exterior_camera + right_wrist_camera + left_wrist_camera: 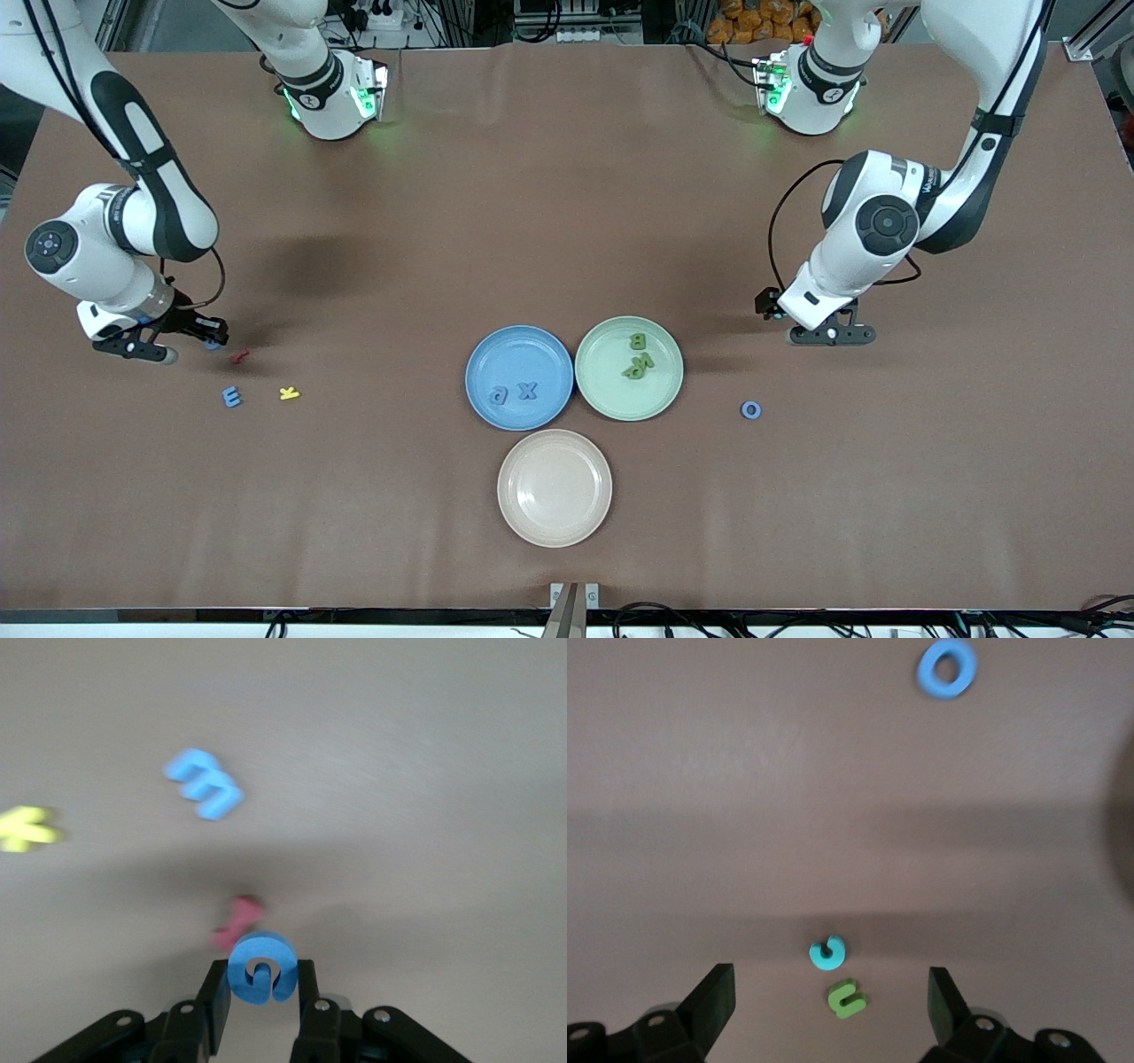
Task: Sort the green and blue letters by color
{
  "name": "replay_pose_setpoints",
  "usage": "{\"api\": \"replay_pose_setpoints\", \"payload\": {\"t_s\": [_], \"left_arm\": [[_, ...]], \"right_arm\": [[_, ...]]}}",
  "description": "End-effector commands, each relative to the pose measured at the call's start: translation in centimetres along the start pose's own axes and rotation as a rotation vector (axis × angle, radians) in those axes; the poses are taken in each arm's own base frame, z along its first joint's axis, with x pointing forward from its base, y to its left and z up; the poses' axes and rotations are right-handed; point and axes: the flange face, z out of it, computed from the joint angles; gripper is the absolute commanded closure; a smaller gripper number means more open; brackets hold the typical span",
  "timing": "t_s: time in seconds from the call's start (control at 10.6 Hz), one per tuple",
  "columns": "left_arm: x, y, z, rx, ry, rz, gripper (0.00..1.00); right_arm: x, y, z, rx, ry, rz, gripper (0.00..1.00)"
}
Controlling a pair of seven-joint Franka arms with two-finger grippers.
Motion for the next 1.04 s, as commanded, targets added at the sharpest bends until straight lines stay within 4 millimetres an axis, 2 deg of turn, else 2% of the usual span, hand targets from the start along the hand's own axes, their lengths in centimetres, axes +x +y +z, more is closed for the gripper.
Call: {"api": "replay_pose_setpoints", "payload": {"t_s": [0.0,0.19,0.38,0.57,0.75,0.94], "left_arm": [[-2.9,-1.3,1.5,-0.035,-0.002,-0.161,0.16],[-4.0,-0.6,3.4,-0.047,-0.008,-0.304,0.26],[-5.5,-0.6,5.5,-0.062,-0.006,-0.331,0.29],[-5.8,-0.6,6.5,-0.068,-0.016,-0.374,0.36],[-6.5,-0.5,7.9,-0.081,-0.016,-0.374,0.40],[-6.8,-0.6,8.7,-0.088,-0.017,-0.378,0.41]], "right_arm": [[0.8,-9.1,-3.1,0.003,0.032,-0.041,0.87],[1.2,-17.6,-4.8,0.024,0.074,-0.092,0.87],[0.9,-24.8,-5.5,0.058,0.097,-0.172,0.87],[1.4,-33.2,-6.0,0.105,0.136,-0.285,0.87],[1.6,-38.9,-7.5,0.157,0.179,-0.369,0.86],[0.2,-45.1,-7.4,0.188,0.198,-0.472,0.86]]}}
